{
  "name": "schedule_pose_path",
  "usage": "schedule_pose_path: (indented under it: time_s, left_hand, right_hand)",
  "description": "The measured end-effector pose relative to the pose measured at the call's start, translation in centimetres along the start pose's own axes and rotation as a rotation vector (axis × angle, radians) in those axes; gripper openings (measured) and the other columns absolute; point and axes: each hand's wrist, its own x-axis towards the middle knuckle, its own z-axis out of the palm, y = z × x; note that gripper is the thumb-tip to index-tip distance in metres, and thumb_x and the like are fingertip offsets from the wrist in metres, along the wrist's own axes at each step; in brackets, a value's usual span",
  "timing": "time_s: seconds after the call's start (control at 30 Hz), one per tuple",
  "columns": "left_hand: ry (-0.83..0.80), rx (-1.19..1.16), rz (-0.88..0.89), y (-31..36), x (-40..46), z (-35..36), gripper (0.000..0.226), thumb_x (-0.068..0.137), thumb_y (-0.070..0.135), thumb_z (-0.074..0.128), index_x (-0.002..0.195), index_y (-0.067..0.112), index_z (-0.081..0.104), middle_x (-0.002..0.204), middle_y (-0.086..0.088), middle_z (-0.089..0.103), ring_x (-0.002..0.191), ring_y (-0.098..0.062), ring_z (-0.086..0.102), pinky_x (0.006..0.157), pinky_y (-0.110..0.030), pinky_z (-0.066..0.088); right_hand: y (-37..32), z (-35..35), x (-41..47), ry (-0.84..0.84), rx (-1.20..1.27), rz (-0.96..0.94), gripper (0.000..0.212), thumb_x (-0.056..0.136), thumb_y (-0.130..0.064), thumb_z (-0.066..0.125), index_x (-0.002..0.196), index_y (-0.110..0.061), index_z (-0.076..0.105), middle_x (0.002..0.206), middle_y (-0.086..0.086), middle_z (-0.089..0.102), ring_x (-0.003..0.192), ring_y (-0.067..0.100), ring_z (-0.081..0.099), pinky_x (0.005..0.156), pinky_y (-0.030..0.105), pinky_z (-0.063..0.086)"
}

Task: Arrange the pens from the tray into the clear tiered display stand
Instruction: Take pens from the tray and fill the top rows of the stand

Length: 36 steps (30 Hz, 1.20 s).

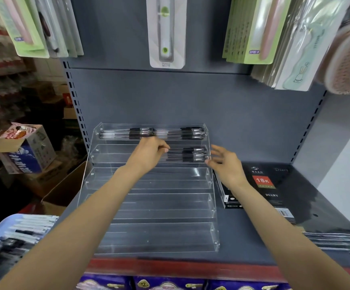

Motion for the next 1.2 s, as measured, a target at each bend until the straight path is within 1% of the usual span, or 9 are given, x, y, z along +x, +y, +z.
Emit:
schedule_pose_path:
  time_s: [0.13, 0.2, 0.3, 0.4, 0.63, 0.8, 0.93, 1.03, 1.2]
  left_hand:
    - [-0.095, 0.04, -0.017, -0.1, 0.3, -0.1, 0.026, 0.097, 0.016, 0.047, 0.115, 0.013, 0.064, 0.116, -0.004, 0.066, 0.107, -0.021, 0.059, 0.095, -0.03, 0.046]
    - [-0.133, 0.055, 0.017, 0.1, 0.4, 0.1, 0.026, 0.097, 0.02, 0.046, 0.115, 0.013, 0.063, 0.113, -0.005, 0.066, 0.105, -0.021, 0.059, 0.093, -0.031, 0.045]
    - [-0.163, 0.09, 0.066, 0.5, 0.7, 0.7, 0.029, 0.098, 0.024, 0.043, 0.119, 0.015, 0.061, 0.109, -0.005, 0.062, 0.107, -0.023, 0.055, 0.093, -0.033, 0.043]
    - [-0.216, 0.104, 0.078, 1.2, 0.8, 1.3, 0.036, 0.099, 0.031, 0.038, 0.131, 0.019, 0.052, 0.106, 0.0, 0.048, 0.114, -0.02, 0.045, 0.1, -0.036, 0.038]
    - [-0.244, 0.115, 0.114, 1.7, 0.9, 1.7, 0.037, 0.1, 0.032, 0.036, 0.13, 0.019, 0.052, 0.118, -0.006, 0.05, 0.118, -0.022, 0.043, 0.102, -0.037, 0.036]
    - [-0.111, 0.108, 0.138, 1.9, -0.2, 1.3, 0.035, 0.097, 0.029, 0.044, 0.128, 0.015, 0.051, 0.121, -0.004, 0.052, 0.117, -0.021, 0.045, 0.099, -0.036, 0.039]
    - [0.091, 0.067, 0.178, 1.7, -2.2, -0.4, 0.027, 0.094, 0.022, 0.049, 0.12, 0.014, 0.055, 0.117, -0.003, 0.056, 0.112, -0.022, 0.05, 0.095, -0.042, 0.042]
    - [0.22, 0.016, 0.177, 0.0, -5.2, -2.7, 0.02, 0.091, 0.015, 0.053, 0.11, 0.012, 0.059, 0.103, -0.003, 0.061, 0.099, -0.024, 0.057, 0.085, -0.045, 0.047]
    - [0.343, 0.041, 0.068, -6.2, -12.6, -7.7, 0.015, 0.092, 0.018, 0.053, 0.104, 0.014, 0.06, 0.097, 0.0, 0.063, 0.091, -0.02, 0.058, 0.079, -0.041, 0.048]
  right_hand:
    - [-0.1, 0.4, -0.2, -0.002, -0.017, -0.033, 0.05, 0.091, -0.002, 0.056, 0.137, -0.013, 0.044, 0.127, 0.008, 0.058, 0.105, 0.012, 0.054, 0.086, 0.02, 0.041]
    - [-0.2, 0.4, -0.3, 0.008, -0.039, -0.053, 0.048, 0.091, -0.001, 0.054, 0.137, -0.014, 0.045, 0.123, 0.007, 0.06, 0.1, 0.008, 0.052, 0.084, 0.016, 0.04]
    - [-0.1, 0.5, -0.3, 0.013, -0.039, -0.061, 0.047, 0.092, -0.001, 0.054, 0.136, -0.015, 0.046, 0.123, 0.006, 0.06, 0.104, 0.011, 0.054, 0.084, 0.017, 0.041]
    - [0.0, 0.5, -0.2, 0.008, -0.037, -0.061, 0.048, 0.091, 0.0, 0.054, 0.136, -0.014, 0.045, 0.126, 0.004, 0.059, 0.101, 0.008, 0.052, 0.085, 0.018, 0.041]
    - [0.2, 0.4, -0.2, -0.003, -0.134, -0.105, 0.047, 0.092, -0.003, 0.053, 0.137, -0.016, 0.044, 0.129, 0.006, 0.056, 0.104, 0.01, 0.054, 0.086, 0.017, 0.039]
    - [-0.3, 1.3, -1.4, 0.152, -0.386, -0.258, 0.054, 0.092, -0.006, 0.053, 0.142, -0.011, 0.034, 0.136, 0.007, 0.04, 0.125, 0.02, 0.042, 0.104, 0.025, 0.034]
    - [-2.9, 2.8, -2.6, 0.161, -0.364, -0.4, 0.041, 0.092, -0.008, 0.051, 0.133, -0.011, 0.047, 0.129, 0.005, 0.046, 0.119, 0.018, 0.046, 0.097, 0.02, 0.036]
    - [-5.6, 5.5, -4.0, 0.12, -0.304, -0.45, 0.033, 0.092, -0.009, 0.049, 0.125, -0.012, 0.053, 0.119, 0.003, 0.052, 0.108, 0.018, 0.053, 0.092, 0.031, 0.046]
    - [-10.1, 13.6, -7.7, 0.023, -0.275, -0.534, 0.029, 0.091, -0.009, 0.047, 0.119, -0.015, 0.056, 0.11, -0.001, 0.055, 0.103, 0.017, 0.054, 0.086, 0.035, 0.048]
